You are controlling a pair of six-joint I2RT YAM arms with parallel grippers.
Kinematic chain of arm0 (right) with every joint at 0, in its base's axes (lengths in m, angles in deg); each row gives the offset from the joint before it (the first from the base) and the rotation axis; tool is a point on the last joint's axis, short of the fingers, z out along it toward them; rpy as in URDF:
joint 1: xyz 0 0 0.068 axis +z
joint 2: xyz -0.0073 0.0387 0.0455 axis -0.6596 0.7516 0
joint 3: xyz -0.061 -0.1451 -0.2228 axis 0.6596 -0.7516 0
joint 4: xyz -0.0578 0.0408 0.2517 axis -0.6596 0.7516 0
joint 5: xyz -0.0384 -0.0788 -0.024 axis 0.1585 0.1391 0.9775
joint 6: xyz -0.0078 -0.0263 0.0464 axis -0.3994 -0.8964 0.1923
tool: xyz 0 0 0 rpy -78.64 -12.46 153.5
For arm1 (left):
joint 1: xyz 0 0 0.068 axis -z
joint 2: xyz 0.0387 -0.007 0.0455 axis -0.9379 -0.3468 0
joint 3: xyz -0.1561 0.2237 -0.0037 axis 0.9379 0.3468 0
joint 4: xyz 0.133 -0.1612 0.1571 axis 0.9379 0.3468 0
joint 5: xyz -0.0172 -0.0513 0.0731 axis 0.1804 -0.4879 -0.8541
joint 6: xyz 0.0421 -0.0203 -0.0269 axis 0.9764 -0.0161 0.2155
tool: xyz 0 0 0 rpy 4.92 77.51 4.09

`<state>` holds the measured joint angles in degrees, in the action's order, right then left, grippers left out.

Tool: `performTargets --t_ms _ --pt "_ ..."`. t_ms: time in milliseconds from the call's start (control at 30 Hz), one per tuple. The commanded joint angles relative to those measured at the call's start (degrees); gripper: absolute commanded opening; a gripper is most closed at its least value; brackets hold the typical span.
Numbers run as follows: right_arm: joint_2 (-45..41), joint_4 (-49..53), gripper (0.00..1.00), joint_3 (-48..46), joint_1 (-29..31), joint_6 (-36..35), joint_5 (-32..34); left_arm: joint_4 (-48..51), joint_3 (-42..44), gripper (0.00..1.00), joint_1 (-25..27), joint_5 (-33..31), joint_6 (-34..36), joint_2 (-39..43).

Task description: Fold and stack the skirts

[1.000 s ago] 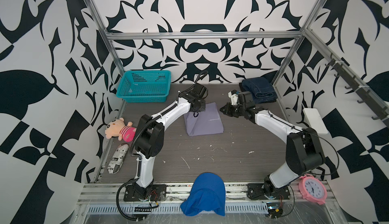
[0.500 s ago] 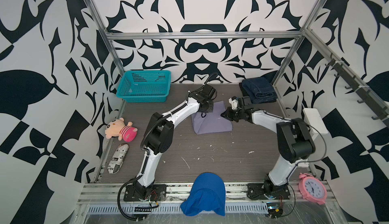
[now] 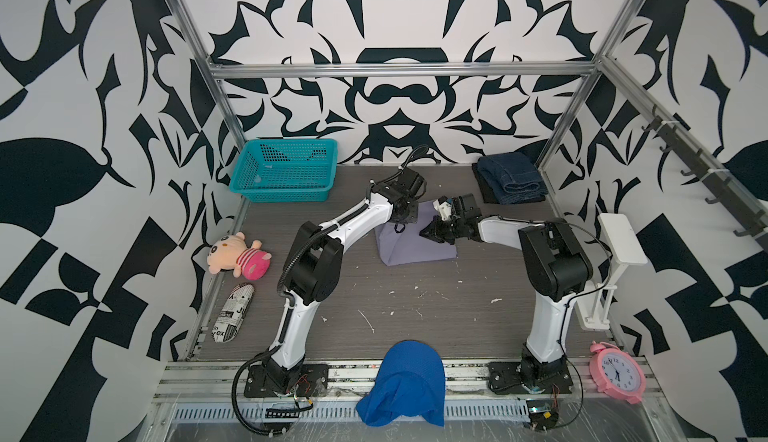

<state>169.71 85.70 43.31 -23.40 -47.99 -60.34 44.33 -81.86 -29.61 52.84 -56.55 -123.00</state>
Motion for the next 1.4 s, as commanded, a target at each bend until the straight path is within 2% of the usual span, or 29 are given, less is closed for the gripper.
performTargets --t_ms 0,233,500,867,1233,1367 --pt "-1.99 -0.94 0.02 3.07 -0.54 0.11 -0.68 1.67 0.52 0.0 -0.1 -0.83 0.52 1.94" --pt "5.48 1.83 0.0 7.68 -0.99 -0.89 2.32 0.5 0.82 0.0 -0.11 -1.03 0.62 2.23" --pt "8.39 4.2 0.0 7.21 -0.99 -0.8 6.28 -0.18 -1.62 0.0 -0.02 -0.37 0.36 2.06" --pt "8.05 2.17 0.0 5.25 -0.99 -0.62 5.44 -0.13 -7.44 0.0 2.26 -1.44 0.36 0.54" --pt "6.7 1.17 0.0 3.91 -1.21 -0.29 4.57 3.5 -19.21 0.0 3.94 0.74 0.26 -9.09" --pt "5.62 1.11 0.0 3.49 -1.44 -0.18 4.1 5.24 -18.93 0.0 3.94 0.87 0.44 -10.7"
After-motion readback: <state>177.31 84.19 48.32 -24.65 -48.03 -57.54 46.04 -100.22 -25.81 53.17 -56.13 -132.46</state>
